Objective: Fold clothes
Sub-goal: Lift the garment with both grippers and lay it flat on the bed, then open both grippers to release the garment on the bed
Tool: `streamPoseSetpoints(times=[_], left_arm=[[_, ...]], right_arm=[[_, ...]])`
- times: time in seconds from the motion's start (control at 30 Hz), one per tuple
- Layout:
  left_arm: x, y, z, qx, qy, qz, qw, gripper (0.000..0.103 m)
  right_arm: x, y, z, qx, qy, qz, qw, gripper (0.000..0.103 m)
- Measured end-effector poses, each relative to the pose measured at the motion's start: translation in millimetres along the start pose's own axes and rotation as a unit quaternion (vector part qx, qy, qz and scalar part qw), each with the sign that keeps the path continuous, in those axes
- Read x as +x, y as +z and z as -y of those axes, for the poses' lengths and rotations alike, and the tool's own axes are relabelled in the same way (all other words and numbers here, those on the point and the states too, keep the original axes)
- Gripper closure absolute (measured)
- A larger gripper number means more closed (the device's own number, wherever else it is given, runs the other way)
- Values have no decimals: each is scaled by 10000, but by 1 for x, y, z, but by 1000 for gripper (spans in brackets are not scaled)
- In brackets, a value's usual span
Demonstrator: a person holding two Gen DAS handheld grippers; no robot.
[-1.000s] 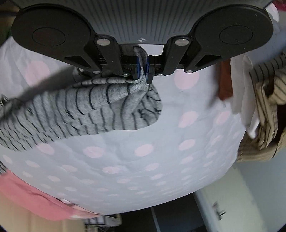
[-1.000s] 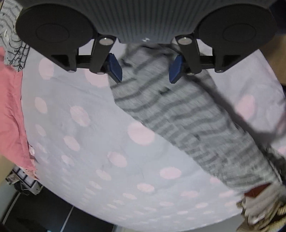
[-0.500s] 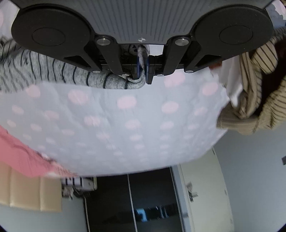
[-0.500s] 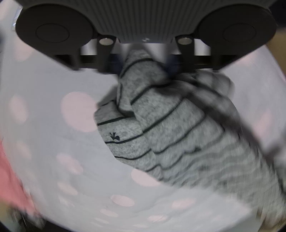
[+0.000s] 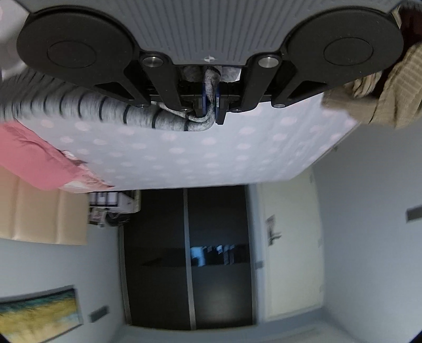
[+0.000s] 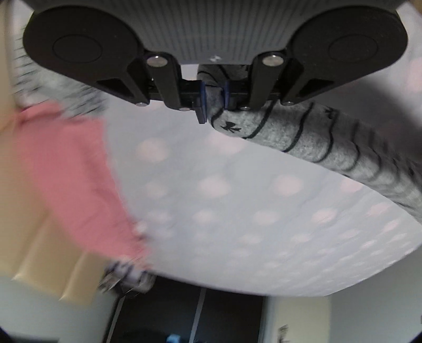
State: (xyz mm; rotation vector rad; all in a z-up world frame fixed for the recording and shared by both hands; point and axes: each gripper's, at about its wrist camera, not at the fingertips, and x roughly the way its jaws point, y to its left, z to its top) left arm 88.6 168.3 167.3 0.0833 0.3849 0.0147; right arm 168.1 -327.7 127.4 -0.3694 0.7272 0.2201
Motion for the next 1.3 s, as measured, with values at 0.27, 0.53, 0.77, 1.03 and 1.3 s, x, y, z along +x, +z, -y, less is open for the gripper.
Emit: streamPoseSetpoints(times=[0.27, 0.53, 0.77, 1.03, 1.3], left_arm=[[22, -49, 49, 943, -1092, -1444, 9789, 98], [13, -122, 82, 2137, -2014, -2663, 9181, 98], [13, -158, 82, 2449, -2516, -3279, 8771, 90], [14, -114, 47, 1700, -2097, -2632, 9262, 60], [82, -111, 31, 1321, -956, -2657, 9502, 59]], right_arm=[[2, -1, 53, -611, -706, -490, 9944, 89], [61, -87, 41, -762, -349, -1724, 9815, 88], [68, -96, 35, -1012, -70, -1913, 9763, 84], [25, -98, 59, -253, 122, -1572, 9872, 68], [20, -77, 54, -102, -319, -811, 9961, 67]])
